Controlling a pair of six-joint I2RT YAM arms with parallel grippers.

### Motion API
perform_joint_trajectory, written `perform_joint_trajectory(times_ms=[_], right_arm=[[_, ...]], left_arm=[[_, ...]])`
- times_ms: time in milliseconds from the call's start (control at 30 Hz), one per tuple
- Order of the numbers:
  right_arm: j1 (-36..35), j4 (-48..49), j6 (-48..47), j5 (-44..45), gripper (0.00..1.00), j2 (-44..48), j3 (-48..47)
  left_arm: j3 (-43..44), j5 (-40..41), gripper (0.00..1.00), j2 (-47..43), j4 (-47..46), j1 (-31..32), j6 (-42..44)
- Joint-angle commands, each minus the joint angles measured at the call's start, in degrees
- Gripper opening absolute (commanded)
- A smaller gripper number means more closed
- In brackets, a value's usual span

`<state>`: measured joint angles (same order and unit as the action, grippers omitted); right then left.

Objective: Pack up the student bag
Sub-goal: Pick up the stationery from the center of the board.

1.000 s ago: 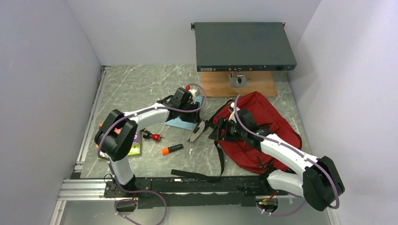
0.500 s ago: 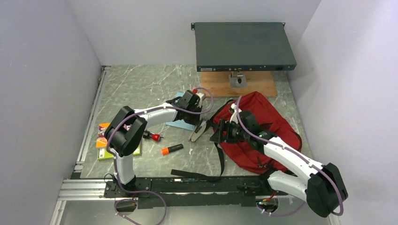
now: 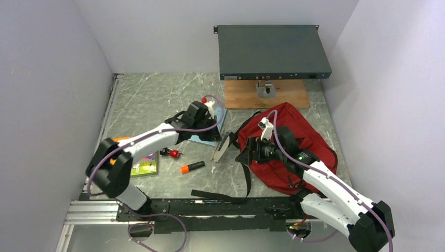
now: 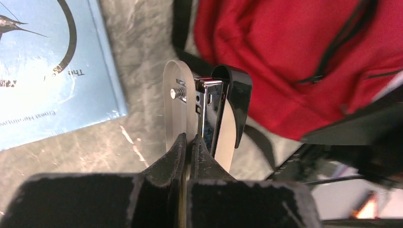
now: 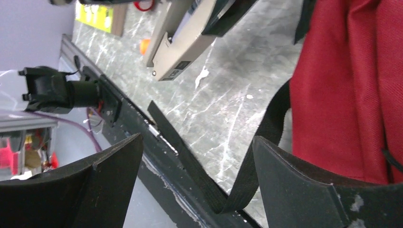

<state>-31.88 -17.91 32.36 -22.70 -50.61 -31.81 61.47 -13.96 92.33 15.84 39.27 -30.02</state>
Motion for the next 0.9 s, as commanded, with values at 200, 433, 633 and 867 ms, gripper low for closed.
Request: perform_joint_trajectory(times_ms=[200, 433, 633, 867], right_arm=[[-0.4, 4.1, 5.7, -5.5, 0.88, 4.9, -5.8], [-1.1, 9.9, 11.5, 1.9, 0.86, 11.1, -5.0], [-1.0, 11.6, 13.4, 0.2, 0.89, 9.0, -4.9], [-1.0, 24.1, 20.4, -5.6, 0.90, 10.1, -0.6]], left_arm=[[-14.2, -3.5, 0.00, -18.1, -37.8, -0.9, -34.1], [-21.1, -5.6, 0.00, -14.4, -68.1, -0.3, -47.1], [-23.1, -6.1, 0.00, -12.7, -79.9, -0.1, -52.6], [-22.5, -10.1, 0.00, -10.7, -87.1, -2.1, -57.6]])
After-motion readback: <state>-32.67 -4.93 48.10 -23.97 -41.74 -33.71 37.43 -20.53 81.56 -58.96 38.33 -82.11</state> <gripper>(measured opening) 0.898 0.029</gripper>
